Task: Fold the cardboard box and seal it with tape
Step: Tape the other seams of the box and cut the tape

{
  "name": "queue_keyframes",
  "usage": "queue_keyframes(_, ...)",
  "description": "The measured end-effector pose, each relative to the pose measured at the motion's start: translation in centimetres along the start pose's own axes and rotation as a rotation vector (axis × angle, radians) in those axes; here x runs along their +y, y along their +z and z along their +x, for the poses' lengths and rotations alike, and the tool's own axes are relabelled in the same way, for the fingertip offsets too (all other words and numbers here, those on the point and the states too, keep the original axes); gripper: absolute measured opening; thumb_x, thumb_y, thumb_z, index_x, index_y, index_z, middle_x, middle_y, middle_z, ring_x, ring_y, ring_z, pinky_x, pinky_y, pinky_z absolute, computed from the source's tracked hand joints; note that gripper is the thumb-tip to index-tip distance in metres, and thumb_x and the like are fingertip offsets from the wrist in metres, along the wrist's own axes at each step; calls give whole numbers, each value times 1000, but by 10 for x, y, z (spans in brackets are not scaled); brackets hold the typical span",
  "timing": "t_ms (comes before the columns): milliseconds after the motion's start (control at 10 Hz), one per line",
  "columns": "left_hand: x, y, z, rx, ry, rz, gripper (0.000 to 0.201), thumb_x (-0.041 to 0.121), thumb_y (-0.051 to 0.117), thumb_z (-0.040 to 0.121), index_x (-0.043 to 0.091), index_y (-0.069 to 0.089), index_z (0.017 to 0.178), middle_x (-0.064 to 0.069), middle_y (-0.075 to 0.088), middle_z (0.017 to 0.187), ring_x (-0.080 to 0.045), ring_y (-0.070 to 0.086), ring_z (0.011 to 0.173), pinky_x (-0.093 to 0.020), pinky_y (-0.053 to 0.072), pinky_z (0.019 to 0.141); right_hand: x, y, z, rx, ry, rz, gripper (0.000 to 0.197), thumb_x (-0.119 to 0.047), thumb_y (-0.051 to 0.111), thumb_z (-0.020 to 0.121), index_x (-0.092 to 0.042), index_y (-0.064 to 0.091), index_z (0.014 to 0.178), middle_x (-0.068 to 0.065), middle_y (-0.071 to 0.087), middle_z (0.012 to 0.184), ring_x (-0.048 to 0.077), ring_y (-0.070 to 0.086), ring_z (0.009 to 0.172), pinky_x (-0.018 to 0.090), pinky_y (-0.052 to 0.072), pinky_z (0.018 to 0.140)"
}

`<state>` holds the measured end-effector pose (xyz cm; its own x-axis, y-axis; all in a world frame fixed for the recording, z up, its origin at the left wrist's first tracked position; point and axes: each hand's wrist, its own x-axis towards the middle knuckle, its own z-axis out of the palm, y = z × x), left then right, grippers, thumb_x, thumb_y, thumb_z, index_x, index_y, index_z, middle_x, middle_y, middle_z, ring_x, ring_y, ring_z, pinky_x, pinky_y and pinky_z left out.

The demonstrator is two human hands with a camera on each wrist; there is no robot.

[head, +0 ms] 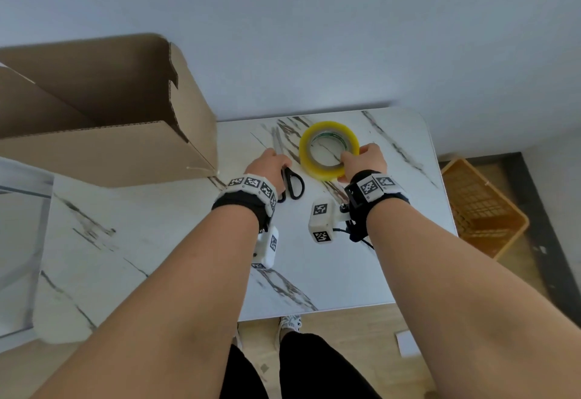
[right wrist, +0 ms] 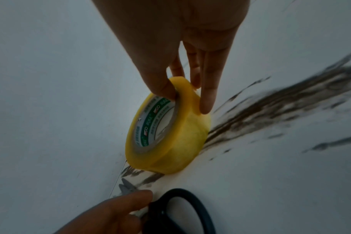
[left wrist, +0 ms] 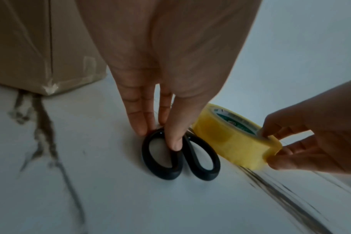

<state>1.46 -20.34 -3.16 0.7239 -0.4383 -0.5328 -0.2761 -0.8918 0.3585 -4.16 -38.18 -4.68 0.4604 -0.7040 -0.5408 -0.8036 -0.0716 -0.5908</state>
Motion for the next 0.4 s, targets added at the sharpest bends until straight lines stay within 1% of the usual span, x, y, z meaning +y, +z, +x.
queue_keyframes(100, -2, -6, 2, 6, 10, 32, 54, 5, 62, 84, 24, 50, 134, -8, 41, 131, -30, 56, 108, -33, 48, 91, -2, 1, -1, -9, 3, -6, 26, -27, 60, 84, -18, 46, 104, 9, 66, 98, 27, 71, 69, 43, 61, 69)
queue_keyframes(200, -4, -6, -2, -11, 12, 59, 57, 4, 57, 85, 24, 46, 137, -9, 40, 132, -31, 56, 107, -33, 49, 88, -3, 3, -3, -21, 2, -45, 34, -28, 60, 83, -17, 45, 112, 12, 64, 108, 31, 69, 81, 42, 59, 71)
queue_keyframes(300, -4, -16, -17, -15, -6, 61, 53, 8, 53, 88, 21, 44, 138, -10, 39, 135, -31, 57, 104, -32, 49, 83, -10, -2, -14, 7, 25, -125, 49, -24, 59, 87, -11, 41, 131, 14, 50, 127, 33, 62, 99, 34, 46, 67)
queue_keyframes(400, -7, -23, -31, 32, -13, 64, 54, 10, 47, 90, 21, 38, 143, -12, 39, 136, -32, 56, 107, -34, 48, 83, -22, -6, -30, 59, -13, -135, 47, -12, 51, 88, -7, 39, 134, 16, 46, 131, 34, 58, 105, 34, 43, 69)
